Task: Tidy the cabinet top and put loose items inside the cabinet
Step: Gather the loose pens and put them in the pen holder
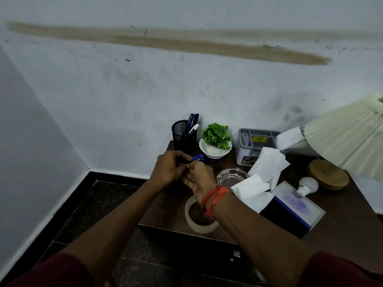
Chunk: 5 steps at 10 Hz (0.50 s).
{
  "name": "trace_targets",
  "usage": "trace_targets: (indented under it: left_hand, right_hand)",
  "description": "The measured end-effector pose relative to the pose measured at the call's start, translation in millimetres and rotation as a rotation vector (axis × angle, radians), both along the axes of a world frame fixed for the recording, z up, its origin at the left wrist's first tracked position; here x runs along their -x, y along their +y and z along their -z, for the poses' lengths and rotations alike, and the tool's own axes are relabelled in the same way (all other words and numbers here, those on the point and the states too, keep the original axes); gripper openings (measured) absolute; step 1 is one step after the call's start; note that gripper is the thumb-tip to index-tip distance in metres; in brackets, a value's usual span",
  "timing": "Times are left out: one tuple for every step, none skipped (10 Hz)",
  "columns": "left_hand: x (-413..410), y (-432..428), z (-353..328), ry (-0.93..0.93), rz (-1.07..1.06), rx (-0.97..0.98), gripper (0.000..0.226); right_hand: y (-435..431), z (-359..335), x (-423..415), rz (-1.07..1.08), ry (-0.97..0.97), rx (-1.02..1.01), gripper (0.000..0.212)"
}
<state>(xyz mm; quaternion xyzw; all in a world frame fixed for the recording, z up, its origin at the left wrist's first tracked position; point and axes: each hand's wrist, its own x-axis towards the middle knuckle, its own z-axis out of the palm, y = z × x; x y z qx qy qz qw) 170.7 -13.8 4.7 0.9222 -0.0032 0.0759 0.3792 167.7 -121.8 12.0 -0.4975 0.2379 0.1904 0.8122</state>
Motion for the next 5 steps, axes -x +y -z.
trace_targets:
  left_hand:
    - [2.9,2.6,-12.8,-0.060,-0.023,0.094,0.020]
    - [1.6,-0.5,-24.4,-0.112,-0.078,0.198,0.016]
    - [-1.8,-3.4,-35.4,-0.167,-0.113,0.250,0.015]
    - [-6.7,-5.0,-49.0,-0.228,-0.144,0.297,0.013]
    - [-14.2,-5.3,-64.3,-0.289,-0.174,0.333,0.011]
  right_hand:
    - [4.3,-9.6,-3.2,-0.025,-0.059,0.044,0.019]
    - [6.9,-15.6,-13.1,-0.036,-0.121,0.130,0.018]
    - [7.1,-25.6,-19.4,-0.064,-0.193,0.261,0.018]
    - [5.4,-39.7,-28.3,-0.131,-0.343,0.398,0.014]
    - [1.5,-56.3,-34.0,-0.168,-0.428,0.495,0.016]
